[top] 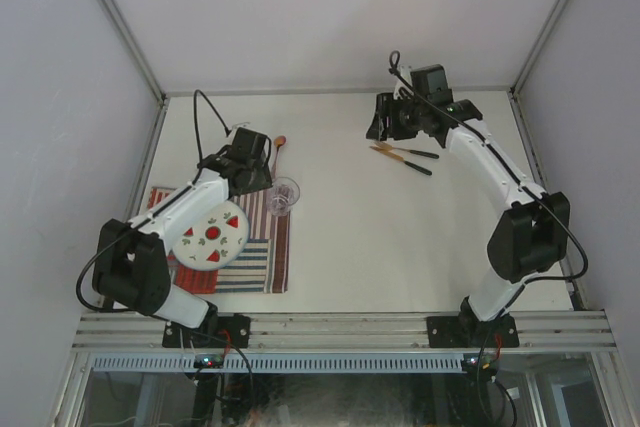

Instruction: Set the dinner table for one person

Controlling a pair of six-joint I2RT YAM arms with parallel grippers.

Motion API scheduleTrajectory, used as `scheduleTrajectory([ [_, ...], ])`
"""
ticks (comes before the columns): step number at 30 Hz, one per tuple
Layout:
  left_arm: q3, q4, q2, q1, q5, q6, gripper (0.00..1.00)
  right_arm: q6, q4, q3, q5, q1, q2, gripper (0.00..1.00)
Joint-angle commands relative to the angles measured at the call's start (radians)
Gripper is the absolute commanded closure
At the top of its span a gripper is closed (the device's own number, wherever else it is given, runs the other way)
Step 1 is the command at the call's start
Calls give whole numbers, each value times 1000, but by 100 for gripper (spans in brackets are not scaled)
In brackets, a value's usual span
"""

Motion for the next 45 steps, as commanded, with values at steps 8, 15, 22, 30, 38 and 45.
scheduleTrajectory([
  [8,-48,-42,-154,0,-49,2,42,45,83,20,-68,99,103,49],
  [15,-36,-57,-152,0,-18,27,42,8,53,31,-35,86,113,49],
  [22,-50,5,-81,-2,42,5,43,-10,32,-31,-27,48,69,49],
  [30,5,-13,49,-8,34,10,48,-22,15,-82,-10,44,41,49],
  [38,0,4,92,-10,23,16,53,-21,12,-82,-15,42,47,50],
  [45,3,12,119,-11,26,26,68,-18,10,-72,-27,48,63,53],
])
